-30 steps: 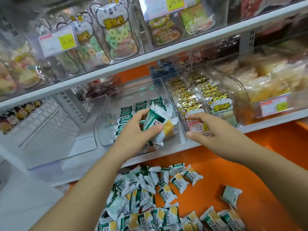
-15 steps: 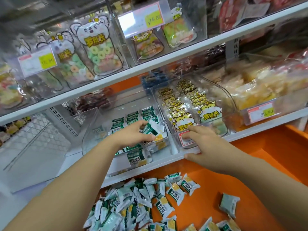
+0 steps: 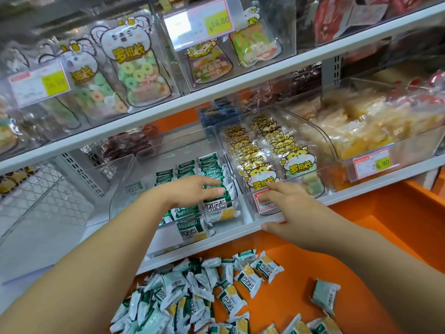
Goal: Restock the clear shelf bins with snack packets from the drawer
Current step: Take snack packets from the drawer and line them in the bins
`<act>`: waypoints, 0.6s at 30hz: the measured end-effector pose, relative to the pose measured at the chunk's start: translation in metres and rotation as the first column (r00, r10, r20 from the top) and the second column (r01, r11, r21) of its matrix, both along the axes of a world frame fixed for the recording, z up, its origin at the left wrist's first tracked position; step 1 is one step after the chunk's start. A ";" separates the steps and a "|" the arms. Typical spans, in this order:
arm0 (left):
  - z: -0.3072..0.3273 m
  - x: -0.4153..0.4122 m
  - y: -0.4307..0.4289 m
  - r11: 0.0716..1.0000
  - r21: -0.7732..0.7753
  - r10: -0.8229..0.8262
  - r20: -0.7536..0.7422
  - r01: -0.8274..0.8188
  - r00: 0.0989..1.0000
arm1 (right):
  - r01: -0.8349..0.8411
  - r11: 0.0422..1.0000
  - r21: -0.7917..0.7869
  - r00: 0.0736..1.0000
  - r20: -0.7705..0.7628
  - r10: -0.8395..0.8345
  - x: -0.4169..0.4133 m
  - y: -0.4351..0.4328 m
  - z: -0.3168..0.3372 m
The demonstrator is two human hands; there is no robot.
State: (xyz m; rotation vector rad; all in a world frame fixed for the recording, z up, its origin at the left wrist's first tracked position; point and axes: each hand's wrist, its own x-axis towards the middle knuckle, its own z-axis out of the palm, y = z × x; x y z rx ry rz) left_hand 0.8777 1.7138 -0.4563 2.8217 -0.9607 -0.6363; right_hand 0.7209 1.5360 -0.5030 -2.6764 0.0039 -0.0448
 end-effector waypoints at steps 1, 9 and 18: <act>0.000 -0.006 0.003 0.999 -0.040 -0.030 0.075 0.033 0.997 | 0.000 1.000 -0.006 1.000 -0.003 0.000 0.000 0.000 0.000; -0.030 -0.039 0.016 0.988 0.068 -0.147 0.211 0.136 0.966 | 0.001 0.999 -0.035 1.000 -0.019 -0.001 -0.001 0.004 -0.001; -0.028 -0.030 0.011 0.995 -0.023 -0.098 0.087 0.100 0.991 | -0.007 0.999 -0.054 1.000 -0.025 0.005 -0.002 0.005 -0.003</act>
